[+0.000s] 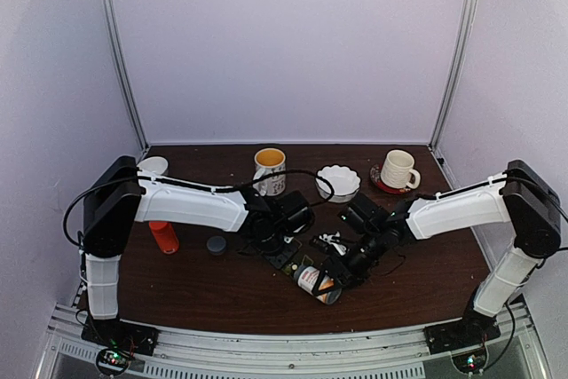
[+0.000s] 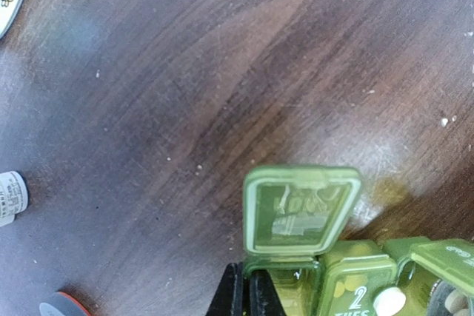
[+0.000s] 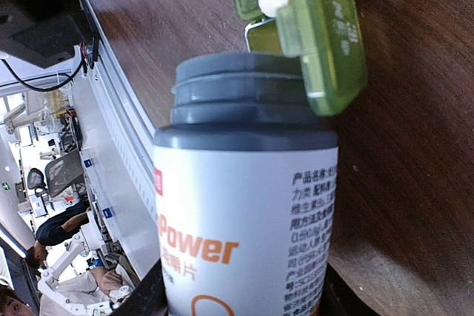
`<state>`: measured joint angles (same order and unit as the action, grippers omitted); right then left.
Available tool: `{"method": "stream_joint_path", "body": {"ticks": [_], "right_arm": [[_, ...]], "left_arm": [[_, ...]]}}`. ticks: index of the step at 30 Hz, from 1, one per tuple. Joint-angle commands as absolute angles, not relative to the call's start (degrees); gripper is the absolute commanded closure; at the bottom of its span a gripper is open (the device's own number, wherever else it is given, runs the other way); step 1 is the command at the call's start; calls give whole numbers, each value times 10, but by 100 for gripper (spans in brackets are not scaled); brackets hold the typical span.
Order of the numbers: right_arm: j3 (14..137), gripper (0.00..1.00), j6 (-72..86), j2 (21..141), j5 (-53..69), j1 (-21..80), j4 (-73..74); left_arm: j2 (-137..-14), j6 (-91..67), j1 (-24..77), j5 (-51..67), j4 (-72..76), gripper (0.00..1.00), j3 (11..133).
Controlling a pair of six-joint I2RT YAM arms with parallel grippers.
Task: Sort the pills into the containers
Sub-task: Pour the pill into the compartment of the pill container.
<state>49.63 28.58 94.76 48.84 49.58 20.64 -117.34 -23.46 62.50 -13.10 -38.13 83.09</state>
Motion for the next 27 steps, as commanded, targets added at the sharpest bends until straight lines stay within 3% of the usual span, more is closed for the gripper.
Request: {"method": "stream_joint_path", "body": {"ticks": [1, 19, 27], "right_arm": [[477, 100, 266, 920, 489, 495, 169], [366, 100, 189, 871, 424, 502, -46], [381, 100, 201, 863, 432, 502, -21]], "left_arm": [[-1169, -232, 630, -163, -393, 100, 851], [-1171, -232, 634, -168, -401, 100, 858], [-1183, -235, 633, -154, -399, 100, 857]]}}
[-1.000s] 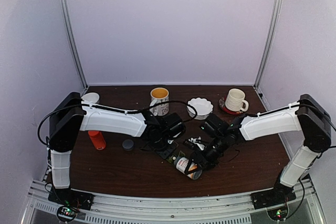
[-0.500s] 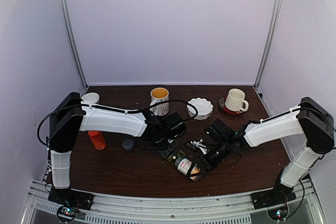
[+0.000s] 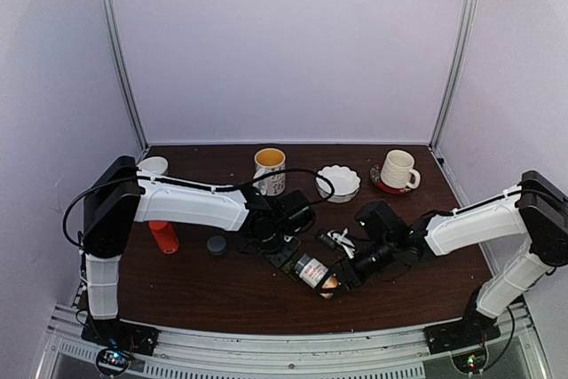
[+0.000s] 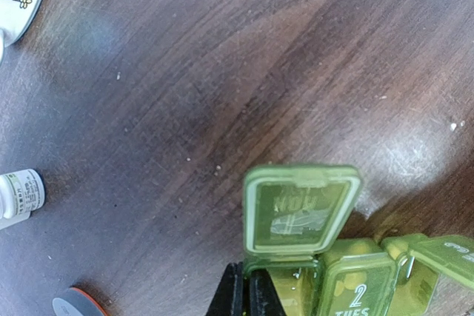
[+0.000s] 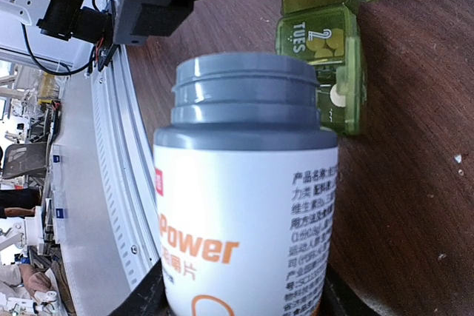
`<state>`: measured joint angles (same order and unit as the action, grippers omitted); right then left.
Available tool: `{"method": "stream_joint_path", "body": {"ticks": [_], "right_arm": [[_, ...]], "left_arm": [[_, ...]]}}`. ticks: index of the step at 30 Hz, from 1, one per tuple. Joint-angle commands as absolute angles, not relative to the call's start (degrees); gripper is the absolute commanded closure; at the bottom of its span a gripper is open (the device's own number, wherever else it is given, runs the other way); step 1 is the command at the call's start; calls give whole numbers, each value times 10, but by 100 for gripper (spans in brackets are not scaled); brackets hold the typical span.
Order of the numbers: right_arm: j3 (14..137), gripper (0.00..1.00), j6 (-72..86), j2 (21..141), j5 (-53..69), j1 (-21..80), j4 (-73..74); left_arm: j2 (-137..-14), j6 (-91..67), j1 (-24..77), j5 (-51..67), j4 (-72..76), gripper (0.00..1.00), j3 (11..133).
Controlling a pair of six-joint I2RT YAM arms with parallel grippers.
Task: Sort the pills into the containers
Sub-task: Pour the pill into the compartment of the pill container.
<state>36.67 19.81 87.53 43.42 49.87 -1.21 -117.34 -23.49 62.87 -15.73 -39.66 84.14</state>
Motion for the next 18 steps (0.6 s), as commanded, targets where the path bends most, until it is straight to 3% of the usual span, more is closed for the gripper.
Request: {"method": "stream_joint_path", "body": {"ticks": [1, 9, 18], "right_arm": [[386, 100, 204, 862, 437, 502, -7], [458, 100, 219, 861, 460, 503, 165], [490, 100, 249, 900, 478, 503, 208]], "left_arm": [[-1183, -236, 633, -155, -399, 100, 856], [-1181, -236, 634, -155, -400, 100, 856], [-1182, -236, 634, -155, -399, 100, 853]]}}
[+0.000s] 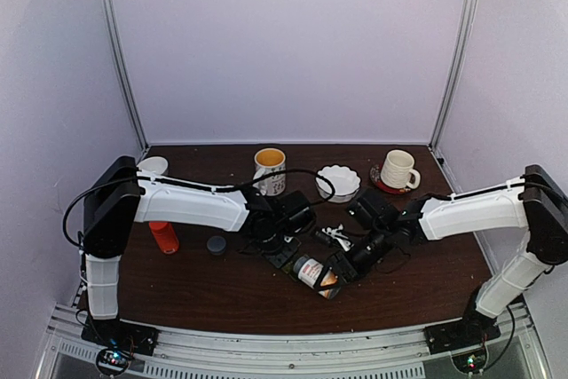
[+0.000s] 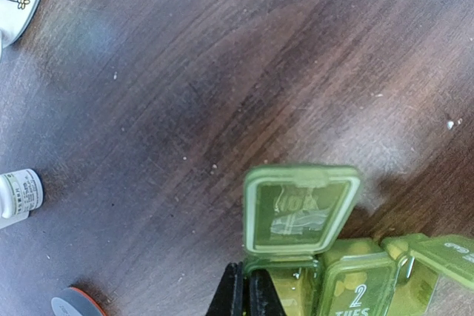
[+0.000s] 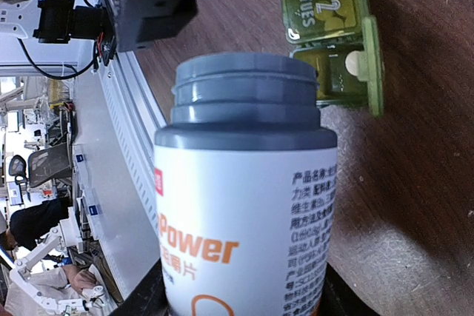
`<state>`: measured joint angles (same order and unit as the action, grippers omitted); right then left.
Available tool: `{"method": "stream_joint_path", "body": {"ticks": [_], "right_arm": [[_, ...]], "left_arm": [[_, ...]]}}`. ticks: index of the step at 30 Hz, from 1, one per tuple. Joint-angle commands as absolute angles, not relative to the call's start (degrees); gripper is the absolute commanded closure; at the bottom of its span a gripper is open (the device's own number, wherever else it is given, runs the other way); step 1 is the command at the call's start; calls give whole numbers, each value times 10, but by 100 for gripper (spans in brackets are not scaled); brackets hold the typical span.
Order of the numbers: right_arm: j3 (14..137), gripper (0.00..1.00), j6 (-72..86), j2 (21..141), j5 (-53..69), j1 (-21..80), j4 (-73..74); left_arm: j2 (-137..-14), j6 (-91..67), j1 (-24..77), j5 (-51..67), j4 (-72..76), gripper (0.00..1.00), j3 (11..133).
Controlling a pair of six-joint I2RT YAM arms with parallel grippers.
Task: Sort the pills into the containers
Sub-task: Pour the pill into the compartment of the pill container.
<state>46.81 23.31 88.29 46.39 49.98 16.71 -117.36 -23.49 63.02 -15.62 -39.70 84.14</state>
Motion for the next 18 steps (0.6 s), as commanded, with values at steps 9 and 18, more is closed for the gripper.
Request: {"method": "stream_joint_path", "body": {"ticks": [9, 18], "right_arm": [[518, 100, 279, 930, 494, 503, 220], [548, 100, 287, 958, 498, 503, 260]], "left_arm": [[-1180, -234, 635, -154, -399, 100, 856], [-1181, -233, 634, -154, -399, 100, 855]]}}
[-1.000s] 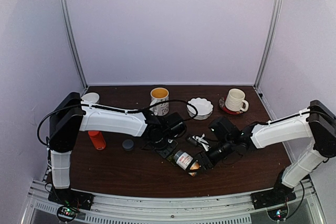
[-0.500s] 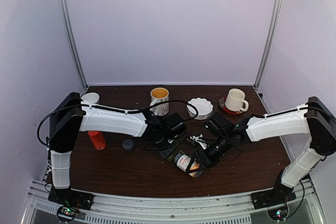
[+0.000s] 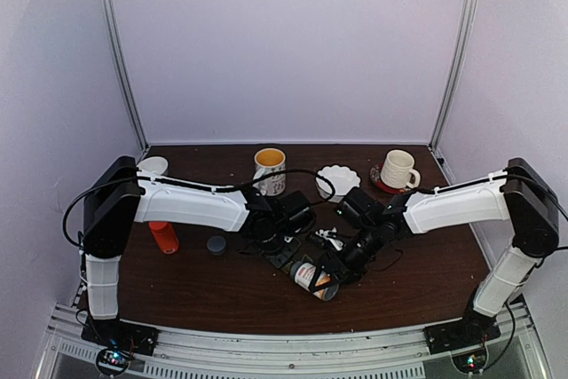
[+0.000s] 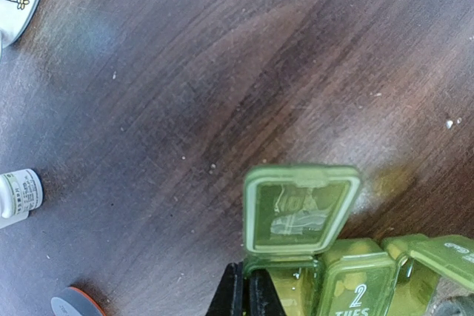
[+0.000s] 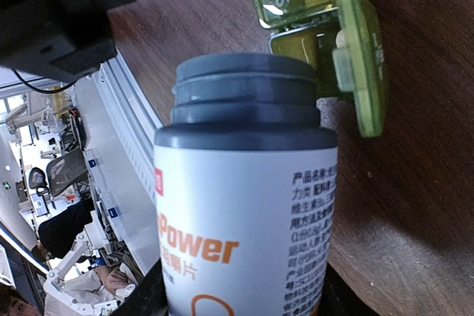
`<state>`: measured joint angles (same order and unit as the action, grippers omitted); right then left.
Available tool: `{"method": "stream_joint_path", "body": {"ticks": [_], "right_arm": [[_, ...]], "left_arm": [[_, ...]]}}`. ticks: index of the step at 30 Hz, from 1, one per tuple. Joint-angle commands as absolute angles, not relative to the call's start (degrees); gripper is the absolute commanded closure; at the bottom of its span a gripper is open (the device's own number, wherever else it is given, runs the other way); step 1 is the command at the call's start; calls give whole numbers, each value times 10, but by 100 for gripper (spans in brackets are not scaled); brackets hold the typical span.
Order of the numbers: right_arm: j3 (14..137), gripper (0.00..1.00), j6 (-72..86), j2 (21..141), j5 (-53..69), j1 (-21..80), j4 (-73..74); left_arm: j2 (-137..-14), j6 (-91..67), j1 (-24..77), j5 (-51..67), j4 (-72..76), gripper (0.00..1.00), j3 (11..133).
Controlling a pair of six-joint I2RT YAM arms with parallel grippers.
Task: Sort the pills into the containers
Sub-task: Pour the pill into the compartment of the pill container.
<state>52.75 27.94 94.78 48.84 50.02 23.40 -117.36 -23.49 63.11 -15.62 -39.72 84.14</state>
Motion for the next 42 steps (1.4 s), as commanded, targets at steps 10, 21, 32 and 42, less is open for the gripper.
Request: {"method": "stream_joint_path", "body": {"ticks": [10, 21, 32, 42], "right_arm": [[562, 100, 286, 976, 493, 502, 275], [581, 100, 284, 950, 483, 501, 289], [565, 100, 286, 991, 480, 500, 277], [589, 100, 280, 973, 461, 498, 309]], "left_arm": [[-1181, -232, 634, -154, -397, 100, 854], [-1182, -234, 635, -153, -398, 100, 853], [-1182, -233, 635, -150, -397, 100, 853], [-1185, -235, 635, -149, -396, 100, 852]]}}
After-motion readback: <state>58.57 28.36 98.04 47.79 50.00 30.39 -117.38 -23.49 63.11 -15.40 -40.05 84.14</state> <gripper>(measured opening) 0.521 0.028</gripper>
